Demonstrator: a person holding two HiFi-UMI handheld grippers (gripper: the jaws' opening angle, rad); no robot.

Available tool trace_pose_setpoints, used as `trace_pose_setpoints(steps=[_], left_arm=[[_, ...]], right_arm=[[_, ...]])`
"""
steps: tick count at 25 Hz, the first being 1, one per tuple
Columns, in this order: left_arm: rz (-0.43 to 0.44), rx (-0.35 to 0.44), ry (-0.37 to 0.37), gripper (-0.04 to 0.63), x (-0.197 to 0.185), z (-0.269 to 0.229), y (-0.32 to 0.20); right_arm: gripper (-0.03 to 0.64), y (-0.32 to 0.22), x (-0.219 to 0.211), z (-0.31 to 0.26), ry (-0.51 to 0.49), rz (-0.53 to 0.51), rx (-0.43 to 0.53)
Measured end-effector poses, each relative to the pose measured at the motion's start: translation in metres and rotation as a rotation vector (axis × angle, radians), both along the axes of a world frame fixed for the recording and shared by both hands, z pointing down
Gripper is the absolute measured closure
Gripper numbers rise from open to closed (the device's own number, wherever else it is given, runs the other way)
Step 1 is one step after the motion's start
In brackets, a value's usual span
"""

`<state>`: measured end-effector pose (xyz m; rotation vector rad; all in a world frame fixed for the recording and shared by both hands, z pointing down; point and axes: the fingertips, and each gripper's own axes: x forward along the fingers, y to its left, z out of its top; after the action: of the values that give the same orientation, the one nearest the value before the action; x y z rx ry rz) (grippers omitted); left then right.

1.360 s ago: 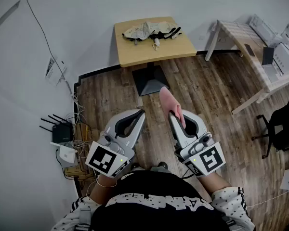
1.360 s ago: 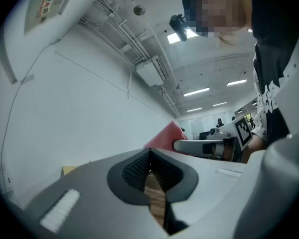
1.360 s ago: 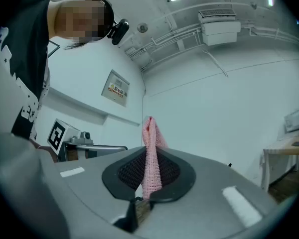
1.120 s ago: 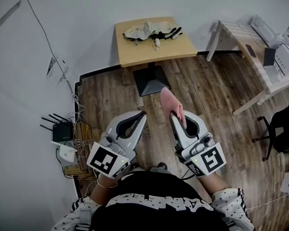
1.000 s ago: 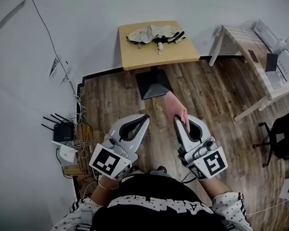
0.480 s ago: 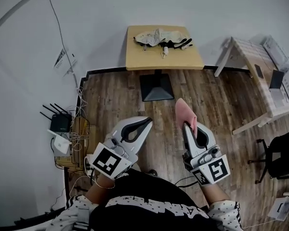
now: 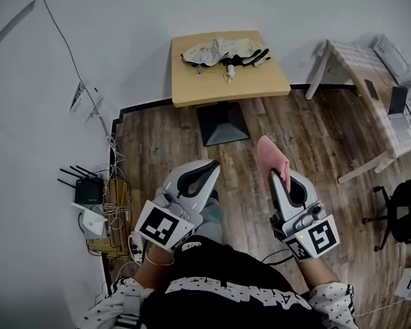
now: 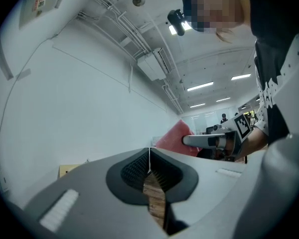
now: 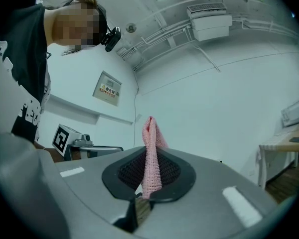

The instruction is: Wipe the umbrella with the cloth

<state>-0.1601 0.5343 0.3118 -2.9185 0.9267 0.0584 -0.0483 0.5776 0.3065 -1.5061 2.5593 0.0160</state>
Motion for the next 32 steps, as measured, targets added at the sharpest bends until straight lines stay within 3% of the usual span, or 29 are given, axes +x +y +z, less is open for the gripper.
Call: trace_pose_setpoints(steps=[11,18,32], left_arm=[[0.039,0.036,0.017,0.597,0.020,-0.001,-0.165],[0.067,0.005,0.002,0.597,0.020,0.001,-0.262],[0.050,-0.048,-0.005,0.571,0.053,0.031,-0.381]], right_arm=[[0.588,-0.152,0.029,-0.009,0.019,0.077,-0.001],[0.587,-0.255,0.023,-0.016,0.033,0.083,-0.007],[0.586,-0.371,0.061,-0.005,0.048,0.090,-0.048]])
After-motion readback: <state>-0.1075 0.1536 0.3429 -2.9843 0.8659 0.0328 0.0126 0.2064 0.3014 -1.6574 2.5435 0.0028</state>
